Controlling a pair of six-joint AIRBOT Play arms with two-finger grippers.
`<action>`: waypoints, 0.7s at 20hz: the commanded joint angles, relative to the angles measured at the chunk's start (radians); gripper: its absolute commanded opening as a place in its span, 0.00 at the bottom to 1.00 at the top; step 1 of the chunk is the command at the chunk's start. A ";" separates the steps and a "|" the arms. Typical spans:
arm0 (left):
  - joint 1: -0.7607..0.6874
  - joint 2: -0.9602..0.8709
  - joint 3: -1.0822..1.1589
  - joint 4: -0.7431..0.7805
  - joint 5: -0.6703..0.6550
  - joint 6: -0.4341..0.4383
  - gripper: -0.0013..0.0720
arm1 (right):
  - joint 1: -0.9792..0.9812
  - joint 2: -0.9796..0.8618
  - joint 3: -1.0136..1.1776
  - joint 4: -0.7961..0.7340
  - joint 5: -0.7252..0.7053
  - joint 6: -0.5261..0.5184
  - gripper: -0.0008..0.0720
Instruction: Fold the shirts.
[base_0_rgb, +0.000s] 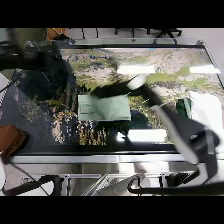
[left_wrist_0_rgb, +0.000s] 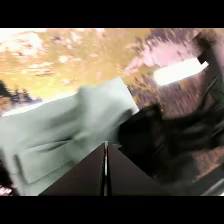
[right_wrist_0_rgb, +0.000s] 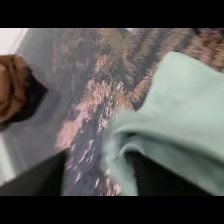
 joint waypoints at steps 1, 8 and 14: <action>0.124 0.144 -0.135 0.000 0.005 0.054 0.04 | 0.253 -0.181 0.003 -0.006 -0.423 -0.192 0.69; 0.203 0.250 -0.317 0.000 0.013 0.121 0.04 | -0.083 0.063 0.003 -0.240 0.019 -0.009 0.70; 0.210 0.294 -0.348 -0.001 0.007 0.121 0.05 | -0.512 0.088 -0.002 -0.357 0.424 0.184 0.70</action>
